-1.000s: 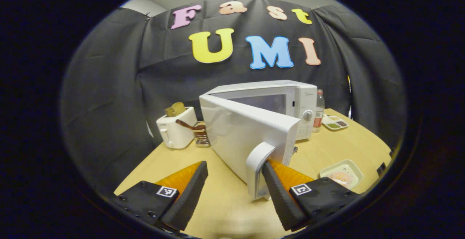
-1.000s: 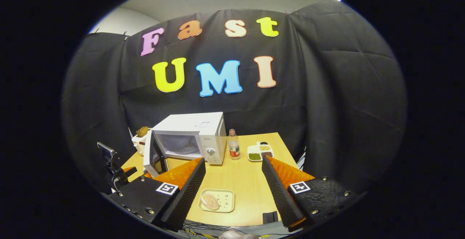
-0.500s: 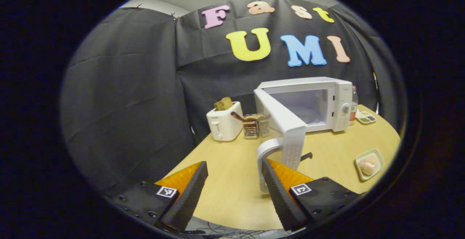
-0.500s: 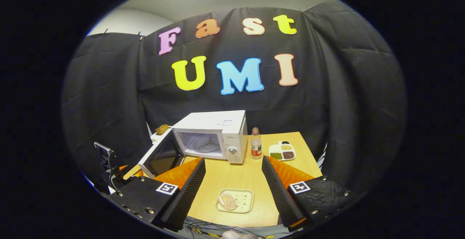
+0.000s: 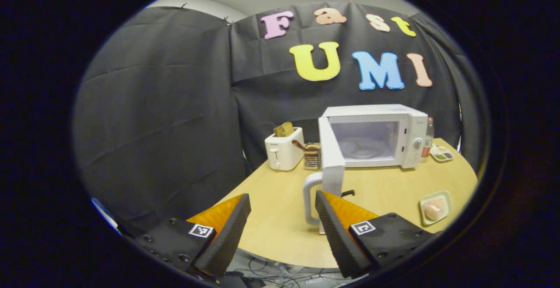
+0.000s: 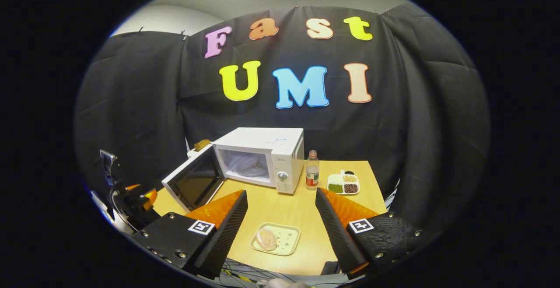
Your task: Open the microwave oven with the left hand, put the food in, and close the microwave oven.
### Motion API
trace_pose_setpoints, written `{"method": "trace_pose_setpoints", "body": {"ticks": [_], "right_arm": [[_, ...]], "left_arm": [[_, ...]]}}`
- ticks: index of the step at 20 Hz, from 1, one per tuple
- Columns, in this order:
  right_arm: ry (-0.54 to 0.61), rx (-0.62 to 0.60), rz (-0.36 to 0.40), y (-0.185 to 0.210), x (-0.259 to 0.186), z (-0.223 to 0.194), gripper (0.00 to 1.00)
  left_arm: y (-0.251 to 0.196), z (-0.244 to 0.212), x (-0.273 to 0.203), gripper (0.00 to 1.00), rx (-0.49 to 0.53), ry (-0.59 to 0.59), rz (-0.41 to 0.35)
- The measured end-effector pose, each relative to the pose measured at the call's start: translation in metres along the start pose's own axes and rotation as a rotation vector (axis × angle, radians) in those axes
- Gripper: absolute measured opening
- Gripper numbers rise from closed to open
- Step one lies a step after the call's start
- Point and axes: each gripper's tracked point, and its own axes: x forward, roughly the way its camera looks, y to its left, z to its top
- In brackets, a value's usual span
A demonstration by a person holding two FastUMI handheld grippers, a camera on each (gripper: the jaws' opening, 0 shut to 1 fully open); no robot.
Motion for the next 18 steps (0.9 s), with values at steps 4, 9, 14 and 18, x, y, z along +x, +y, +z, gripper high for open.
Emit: {"method": "trace_pose_setpoints", "body": {"ticks": [4,9,14,18], "right_arm": [[0.136,-0.067,0.061,-0.008,-0.002,-0.068,0.96],[0.291,-0.035,0.168,0.013,0.011,-0.144,0.96],[0.347,-0.062,0.183,0.039,0.052,-0.186,0.96],[0.408,-0.096,0.177,0.054,0.096,-0.216,0.96]], "left_arm": [[-0.062,0.06,-0.049,1.0,-0.053,-0.066,-0.091],[-0.096,0.142,-0.09,0.94,-0.055,-0.156,-0.164],[-0.109,0.175,-0.097,1.0,0.014,-0.193,-0.212],[-0.123,0.181,-0.085,0.99,0.031,-0.172,-0.273]]}}
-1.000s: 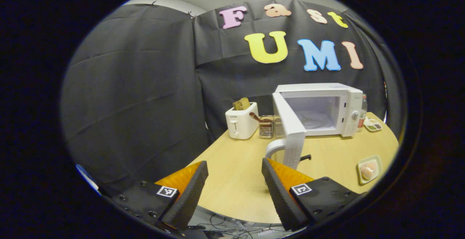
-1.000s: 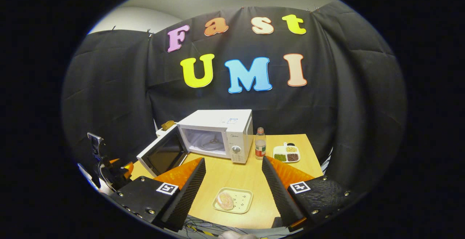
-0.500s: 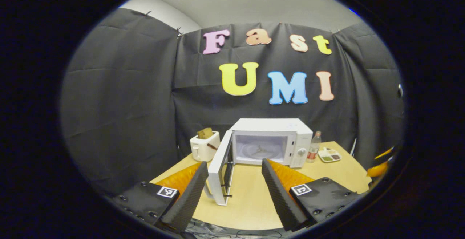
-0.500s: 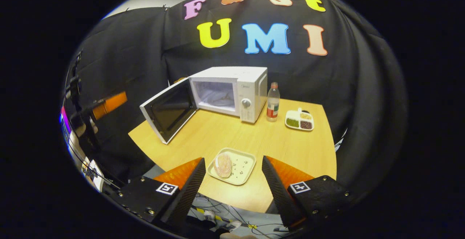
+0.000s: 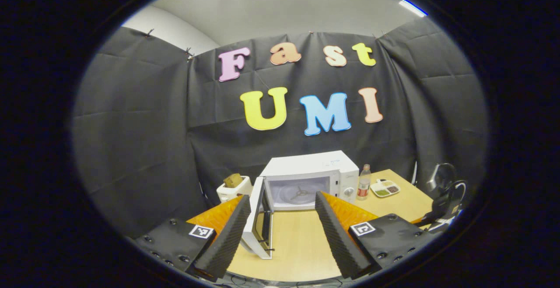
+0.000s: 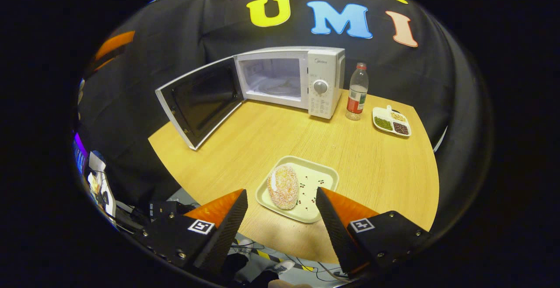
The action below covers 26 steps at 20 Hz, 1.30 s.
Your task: Open the microwave oven with the left hand, put the food in, and close the microwave oven.
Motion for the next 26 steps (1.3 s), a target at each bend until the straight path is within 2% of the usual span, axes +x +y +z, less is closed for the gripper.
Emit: {"method": "trace_pose_setpoints", "body": {"ticks": [8,13,14,15,17,19,20,21,22,23,24,26], "right_arm": [[0.168,0.008,-0.027,-0.001,0.086,-0.033,0.97],[0.227,0.025,-0.033,-0.002,0.111,-0.04,0.96],[0.236,0.031,-0.032,-0.001,0.114,-0.041,0.96],[0.231,0.034,-0.033,-0.002,0.117,-0.038,0.96],[0.238,0.042,-0.024,-0.002,0.12,-0.036,0.96],[0.248,0.063,-0.01,-0.001,0.122,-0.034,0.89],[0.253,0.064,-0.003,-0.001,0.122,-0.033,0.77],[0.259,0.064,-0.001,-0.002,0.122,-0.034,0.77],[0.277,0.062,0.004,-0.002,0.119,-0.035,0.7],[0.276,0.065,0.004,-0.003,0.118,-0.033,0.7],[0.273,0.062,0.022,-0.001,0.116,-0.031,0.61],[0.258,0.061,0.028,-0.001,0.109,-0.026,0.58]], "left_arm": [[0.007,-0.009,0.026,0.94,-0.039,0.018,-0.042],[0.019,-0.023,0.041,0.95,-0.028,0.043,-0.045],[0.019,-0.025,0.044,1.0,-0.022,0.048,-0.047],[0.021,-0.029,0.048,0.95,-0.019,0.055,-0.049],[0.02,-0.034,0.053,0.95,-0.021,0.066,-0.052],[0.021,-0.034,0.055,0.98,-0.025,0.062,-0.053],[0.02,-0.032,0.057,1.0,-0.027,0.061,-0.058],[0.018,-0.032,0.059,0.98,-0.025,0.06,-0.06],[0.017,-0.032,0.059,0.98,-0.021,0.062,-0.062],[0.016,-0.032,0.059,0.99,-0.017,0.058,-0.065],[0.016,-0.029,0.06,1.0,-0.014,0.056,-0.065],[0.015,-0.03,0.061,1.0,-0.018,0.055,-0.071]]}}
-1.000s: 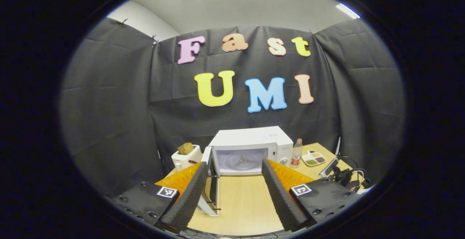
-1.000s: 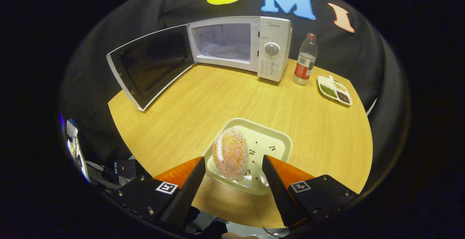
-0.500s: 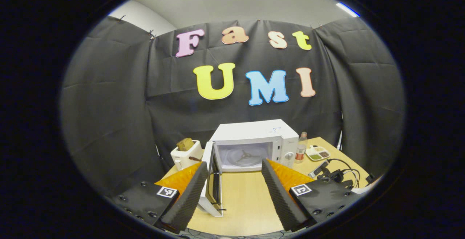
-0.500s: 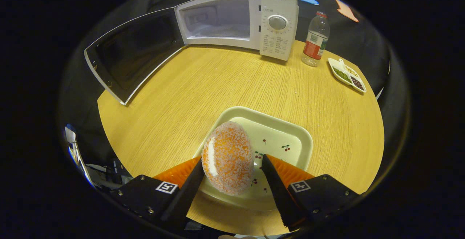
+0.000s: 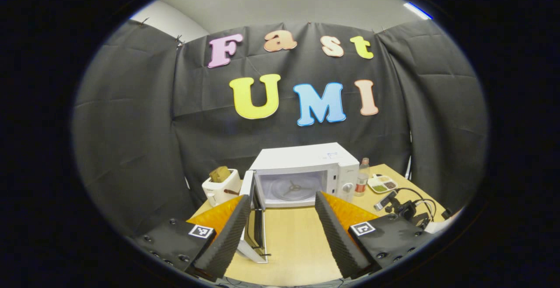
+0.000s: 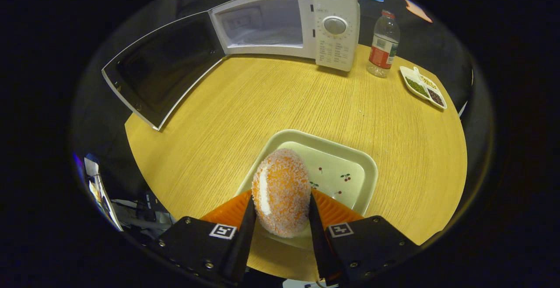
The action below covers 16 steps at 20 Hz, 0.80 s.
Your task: Open the microwave oven with the left hand, put the food in, and close the microwave oven.
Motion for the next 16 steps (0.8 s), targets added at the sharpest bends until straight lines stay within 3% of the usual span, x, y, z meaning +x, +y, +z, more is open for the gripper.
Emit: {"method": "trace_pose_setpoints", "body": {"ticks": [5,12,16], "right_arm": [[-0.068,0.128,0.085,0.015,-0.032,0.036,0.61],[-0.254,0.418,0.273,0.061,-0.068,0.135,0.61],[-0.333,0.533,0.272,0.076,-0.049,0.184,0.61]], "left_arm": [[0.005,-0.006,0.003,1.0,-0.01,0.001,-0.009],[0.024,-0.019,0.014,0.96,-0.016,0.027,-0.045],[0.045,-0.016,0.022,1.0,-0.002,0.024,-0.045]]}}
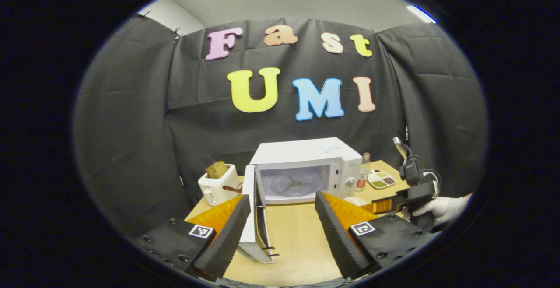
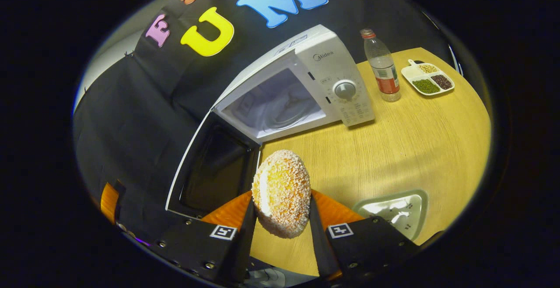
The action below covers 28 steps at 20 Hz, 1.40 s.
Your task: Open the microwave oven with the left hand, put the food in, and close the microwave oven.
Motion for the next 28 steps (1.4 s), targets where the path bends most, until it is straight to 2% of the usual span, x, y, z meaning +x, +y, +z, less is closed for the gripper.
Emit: {"method": "trace_pose_setpoints", "body": {"ticks": [1,2,3,4,6,9,13,15,16,18,22,24,25,26,28], "right_arm": [[-0.023,0.023,-0.004,0.006,0.012,0.007,0.61],[-0.039,0.046,-0.006,0.012,0.026,0.011,0.6],[-0.059,0.062,-0.011,0.016,0.039,0.016,0.61],[-0.085,0.068,-0.029,0.018,0.052,0.024,0.61],[-0.131,0.067,-0.055,0.026,0.077,0.039,0.61],[-0.188,0.089,-0.077,0.036,0.117,0.059,0.61],[-0.279,0.11,-0.147,0.038,0.165,0.088,0.61],[-0.323,0.11,-0.206,0.033,0.183,0.099,0.61],[-0.348,0.114,-0.216,0.033,0.194,0.105,0.61],[-0.38,0.127,-0.237,0.035,0.213,0.116,0.61],[-0.49,0.148,-0.303,0.027,0.241,0.138,0.61],[-0.516,0.185,-0.337,0.018,0.254,0.139,0.61],[-0.527,0.186,-0.353,0.014,0.259,0.138,0.61],[-0.535,0.184,-0.371,0.01,0.263,0.138,0.61],[-0.539,0.174,-0.409,-0.001,0.27,0.135,0.61]], "left_arm": [[0.002,0.002,0.002,1.0,-0.005,-0.005,-0.007],[0.004,0.003,0.005,0.94,-0.01,-0.008,-0.016],[0.007,0.005,0.009,0.94,-0.009,-0.008,-0.023],[0.009,0.007,0.012,1.0,-0.003,-0.012,-0.032],[0.016,0.01,0.016,0.98,0.034,-0.025,-0.045],[0.022,0.011,0.022,1.0,0.113,-0.04,-0.06],[0.031,0.006,0.028,0.99,0.147,-0.048,-0.074],[0.031,-0.001,0.031,0.97,0.141,-0.048,-0.09],[0.031,-0.004,0.034,1.0,0.133,-0.041,-0.098],[0.035,-0.011,0.038,0.98,0.119,-0.035,-0.105],[0.052,-0.031,0.048,0.98,0.123,0.001,-0.077],[0.061,-0.033,0.048,1.0,0.127,0.001,-0.066],[0.065,-0.035,0.048,0.95,0.124,0.007,-0.061],[0.069,-0.039,0.048,1.0,0.119,0.013,-0.055],[0.073,-0.044,0.047,0.98,0.098,0.021,-0.051]]}}
